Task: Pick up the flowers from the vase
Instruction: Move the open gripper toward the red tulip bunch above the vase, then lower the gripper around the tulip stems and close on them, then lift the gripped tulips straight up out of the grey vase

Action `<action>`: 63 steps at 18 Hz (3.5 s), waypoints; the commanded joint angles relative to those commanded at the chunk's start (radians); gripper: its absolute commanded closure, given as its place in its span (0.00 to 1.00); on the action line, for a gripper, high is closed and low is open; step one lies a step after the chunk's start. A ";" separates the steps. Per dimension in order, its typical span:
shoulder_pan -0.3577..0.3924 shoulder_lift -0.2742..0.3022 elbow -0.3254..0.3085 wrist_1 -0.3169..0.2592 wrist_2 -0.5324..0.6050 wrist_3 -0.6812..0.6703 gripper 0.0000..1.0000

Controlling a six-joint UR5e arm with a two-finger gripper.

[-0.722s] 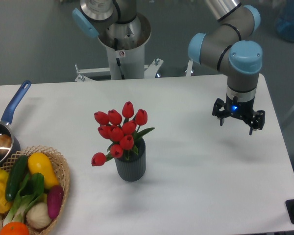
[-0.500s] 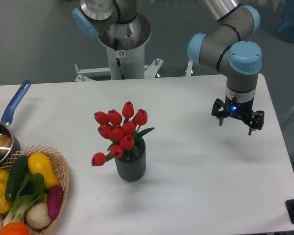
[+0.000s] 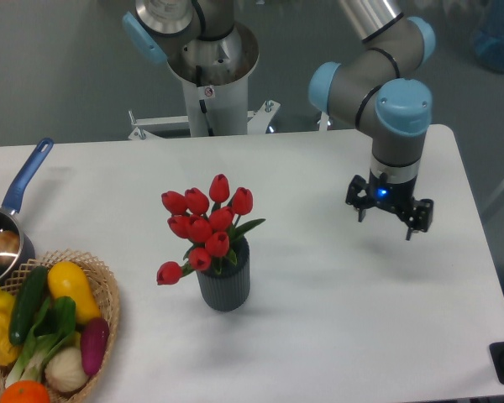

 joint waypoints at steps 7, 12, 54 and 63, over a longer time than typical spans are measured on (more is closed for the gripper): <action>-0.029 0.135 -0.121 -0.002 -0.100 0.002 0.00; -0.067 0.192 -0.140 -0.005 -0.121 -0.002 0.00; -0.074 0.107 -0.126 -0.009 -0.963 -0.035 0.83; -0.058 0.141 -0.115 -0.008 -0.959 -0.049 1.00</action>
